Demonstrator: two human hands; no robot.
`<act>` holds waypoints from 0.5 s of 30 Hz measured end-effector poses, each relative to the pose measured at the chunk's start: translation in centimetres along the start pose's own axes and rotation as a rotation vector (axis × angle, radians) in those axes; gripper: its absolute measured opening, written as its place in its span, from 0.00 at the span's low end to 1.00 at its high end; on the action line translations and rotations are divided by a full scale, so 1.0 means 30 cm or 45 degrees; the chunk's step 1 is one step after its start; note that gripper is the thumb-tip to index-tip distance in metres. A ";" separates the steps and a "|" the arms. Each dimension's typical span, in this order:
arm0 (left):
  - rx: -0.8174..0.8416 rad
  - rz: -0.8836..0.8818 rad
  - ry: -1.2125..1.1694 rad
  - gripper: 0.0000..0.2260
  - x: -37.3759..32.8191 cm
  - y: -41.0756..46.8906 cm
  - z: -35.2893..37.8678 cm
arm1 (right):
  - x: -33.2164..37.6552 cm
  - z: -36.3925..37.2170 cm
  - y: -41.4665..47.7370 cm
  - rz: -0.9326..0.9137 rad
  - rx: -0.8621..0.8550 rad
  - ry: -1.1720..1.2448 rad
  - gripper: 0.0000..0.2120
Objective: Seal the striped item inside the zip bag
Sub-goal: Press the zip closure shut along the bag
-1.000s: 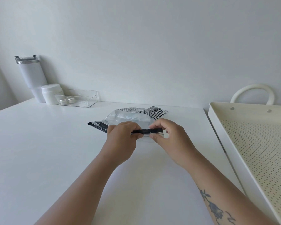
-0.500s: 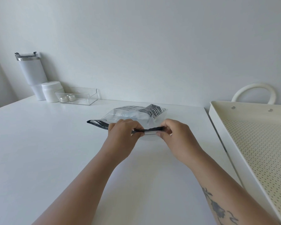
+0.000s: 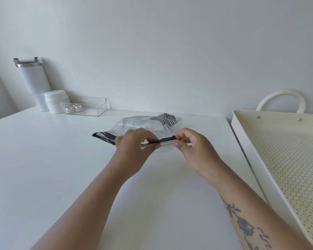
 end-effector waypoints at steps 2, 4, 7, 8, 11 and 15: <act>0.012 0.001 0.022 0.05 0.002 0.001 0.009 | -0.005 0.008 -0.003 0.007 0.033 -0.031 0.04; 0.006 0.007 0.049 0.05 0.003 0.002 0.014 | 0.006 0.018 -0.005 -0.028 0.060 -0.060 0.03; -0.027 0.039 0.072 0.04 -0.006 0.003 0.016 | 0.043 0.035 -0.005 -0.145 0.082 -0.145 0.06; -0.035 0.045 0.066 0.04 -0.012 0.002 0.018 | 0.057 0.040 -0.004 -0.190 0.082 -0.204 0.05; -0.040 0.061 0.042 0.04 -0.024 -0.002 0.021 | 0.078 0.034 0.002 -0.257 0.023 -0.355 0.04; -0.048 0.056 0.120 0.03 -0.007 0.005 0.001 | 0.066 0.005 0.008 -0.254 -0.020 -0.426 0.08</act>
Point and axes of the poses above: each hand's wrist, its own y-axis towards the middle knuckle, its own z-axis out of the palm, x = y × z, the point moved 10 cm from there along y, towards the middle knuckle, and after that the axes turned 6 degrees about -z, right-handed, at the moved point
